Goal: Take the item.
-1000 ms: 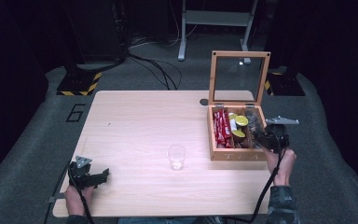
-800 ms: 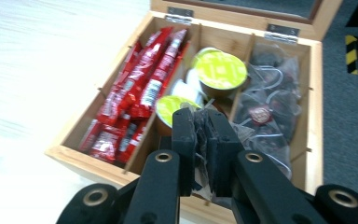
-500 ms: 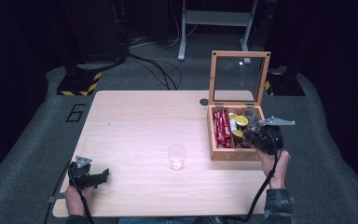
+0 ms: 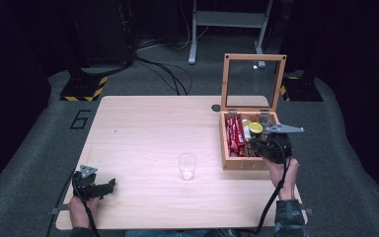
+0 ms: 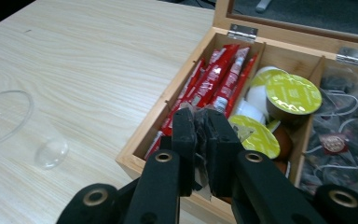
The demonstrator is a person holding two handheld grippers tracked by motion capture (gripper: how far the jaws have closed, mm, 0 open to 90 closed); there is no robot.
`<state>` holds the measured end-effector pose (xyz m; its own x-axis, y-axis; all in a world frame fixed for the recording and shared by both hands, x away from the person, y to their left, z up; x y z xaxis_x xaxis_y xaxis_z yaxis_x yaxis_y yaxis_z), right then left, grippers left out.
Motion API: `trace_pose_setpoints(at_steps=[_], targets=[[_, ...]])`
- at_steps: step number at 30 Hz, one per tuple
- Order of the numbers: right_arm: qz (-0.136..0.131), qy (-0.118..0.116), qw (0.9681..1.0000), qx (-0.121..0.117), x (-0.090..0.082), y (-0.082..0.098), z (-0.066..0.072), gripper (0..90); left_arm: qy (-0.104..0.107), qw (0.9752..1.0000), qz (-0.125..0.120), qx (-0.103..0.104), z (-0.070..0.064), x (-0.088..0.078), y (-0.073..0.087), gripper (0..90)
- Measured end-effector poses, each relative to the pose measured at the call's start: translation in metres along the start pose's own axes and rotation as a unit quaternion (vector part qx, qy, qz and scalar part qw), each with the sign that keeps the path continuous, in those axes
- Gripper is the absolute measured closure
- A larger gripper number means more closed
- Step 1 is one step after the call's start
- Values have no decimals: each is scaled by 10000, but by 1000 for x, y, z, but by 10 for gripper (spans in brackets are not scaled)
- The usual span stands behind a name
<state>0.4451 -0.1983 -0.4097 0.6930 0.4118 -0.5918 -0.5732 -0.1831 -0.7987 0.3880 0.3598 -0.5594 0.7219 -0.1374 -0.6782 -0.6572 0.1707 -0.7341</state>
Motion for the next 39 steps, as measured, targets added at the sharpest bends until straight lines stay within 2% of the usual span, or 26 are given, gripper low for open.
trace_pose_setpoints(at_steps=[5, 15, 23, 30, 39], targets=[[26, -62, 9999, -104, 4, -4, 9, 838, -4, 10000, 6, -6, 0, 0, 0, 47], [0, -379, 9989, -279, 13, -13, 36, 838, 0, 10000, 2, -1, 0, 0, 0, 47], [7, -539, 9979, -371, 19, -18, 50, 838, 36, 10000, 64, 6, 0, -1, 0, 48], [20, -692, 9963, -519, 21, -25, 65, 839, 14, 10000, 14, -3, 0, 0, 0, 48], [90, -854, 9937, -723, 28, -29, 83, 838, 39, 10000, 65, 8, 0, -1, 0, 47]])
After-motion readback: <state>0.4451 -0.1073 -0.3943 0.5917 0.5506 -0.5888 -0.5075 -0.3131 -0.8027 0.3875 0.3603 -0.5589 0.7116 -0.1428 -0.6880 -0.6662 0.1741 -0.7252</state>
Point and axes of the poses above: each handheld gripper's, and its own axes: x roughly forward along the jaws, y roughly out of its underside, z roughly to its left, the point moved 4 cm from there along x, roughly forward along the jaws, and after that the axes turned 2 degrees about x, right-handed, at the moved point
